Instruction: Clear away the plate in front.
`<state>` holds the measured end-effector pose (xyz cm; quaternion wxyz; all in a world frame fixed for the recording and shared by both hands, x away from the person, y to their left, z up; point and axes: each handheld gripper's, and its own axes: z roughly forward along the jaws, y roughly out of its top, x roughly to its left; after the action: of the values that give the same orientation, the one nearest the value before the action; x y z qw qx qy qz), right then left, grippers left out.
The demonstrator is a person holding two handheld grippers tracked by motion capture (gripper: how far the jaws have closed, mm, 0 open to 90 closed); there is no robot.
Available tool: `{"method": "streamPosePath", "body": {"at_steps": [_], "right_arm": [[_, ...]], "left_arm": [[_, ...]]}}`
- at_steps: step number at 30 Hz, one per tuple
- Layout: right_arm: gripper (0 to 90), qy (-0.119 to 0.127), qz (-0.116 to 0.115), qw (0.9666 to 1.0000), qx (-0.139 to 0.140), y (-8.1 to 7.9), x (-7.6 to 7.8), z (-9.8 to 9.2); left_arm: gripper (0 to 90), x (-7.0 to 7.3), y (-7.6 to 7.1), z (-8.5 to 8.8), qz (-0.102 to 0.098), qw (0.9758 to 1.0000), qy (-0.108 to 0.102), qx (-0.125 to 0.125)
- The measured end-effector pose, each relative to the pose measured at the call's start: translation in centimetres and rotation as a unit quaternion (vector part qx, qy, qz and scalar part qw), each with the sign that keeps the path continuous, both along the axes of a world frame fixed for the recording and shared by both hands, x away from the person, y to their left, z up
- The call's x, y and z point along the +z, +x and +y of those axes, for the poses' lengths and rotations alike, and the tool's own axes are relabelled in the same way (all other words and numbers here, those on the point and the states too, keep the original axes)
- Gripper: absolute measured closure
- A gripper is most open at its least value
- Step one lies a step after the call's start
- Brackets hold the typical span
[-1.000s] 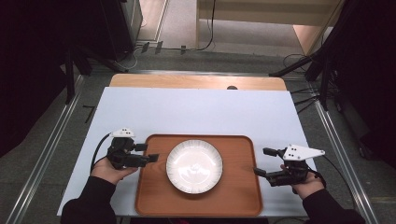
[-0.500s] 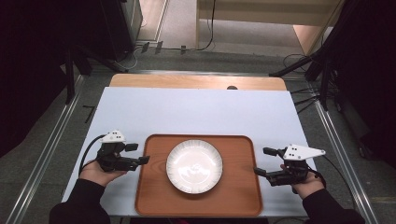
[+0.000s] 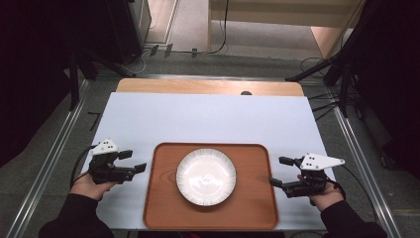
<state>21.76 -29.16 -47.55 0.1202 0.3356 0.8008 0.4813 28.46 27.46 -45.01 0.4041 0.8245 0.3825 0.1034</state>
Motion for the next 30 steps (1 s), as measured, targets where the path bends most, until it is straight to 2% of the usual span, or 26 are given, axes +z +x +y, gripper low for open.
{"method": "streamPosePath", "body": {"at_steps": [3,5,10,13,18,24,30], "right_arm": [[17.8,0.001,0.0,1.0,0.0,0.0,0.0,0.0],[17.8,0.0,0.0,1.0,0.0,0.0,0.0,0.0],[17.8,0.001,-0.001,1.0,0.0,0.0,0.0,0.0],[17.8,0.002,-0.001,1.0,-0.001,0.0,0.0,0.0],[17.8,0.003,-0.001,1.0,-0.002,0.0,0.0,0.0],[17.8,0.0,0.0,1.0,-0.001,0.0,0.0,0.0],[17.7,-0.002,0.001,1.0,-0.001,0.0,0.0,-0.1]], "left_arm": [[23.7,0.0,-0.1,0.4,-0.007,1.0,0.0,0.006],[21.1,0.0,-0.2,1.0,-0.005,0.9999,-0.013,0.002],[20.6,0.0,-0.4,1.8,-0.015,0.9998,-0.013,0.009],[20.8,0.0,-0.5,2.5,-0.024,0.9994,-0.024,-0.001],[20.9,-0.2,-0.6,2.8,-0.038,0.9992,-0.015,0.003],[21.2,-0.5,-0.4,2.7,-0.035,0.9993,-0.003,0.013],[21.3,-0.5,-0.3,2.9,-0.039,0.9991,-0.008,0.016]]}}
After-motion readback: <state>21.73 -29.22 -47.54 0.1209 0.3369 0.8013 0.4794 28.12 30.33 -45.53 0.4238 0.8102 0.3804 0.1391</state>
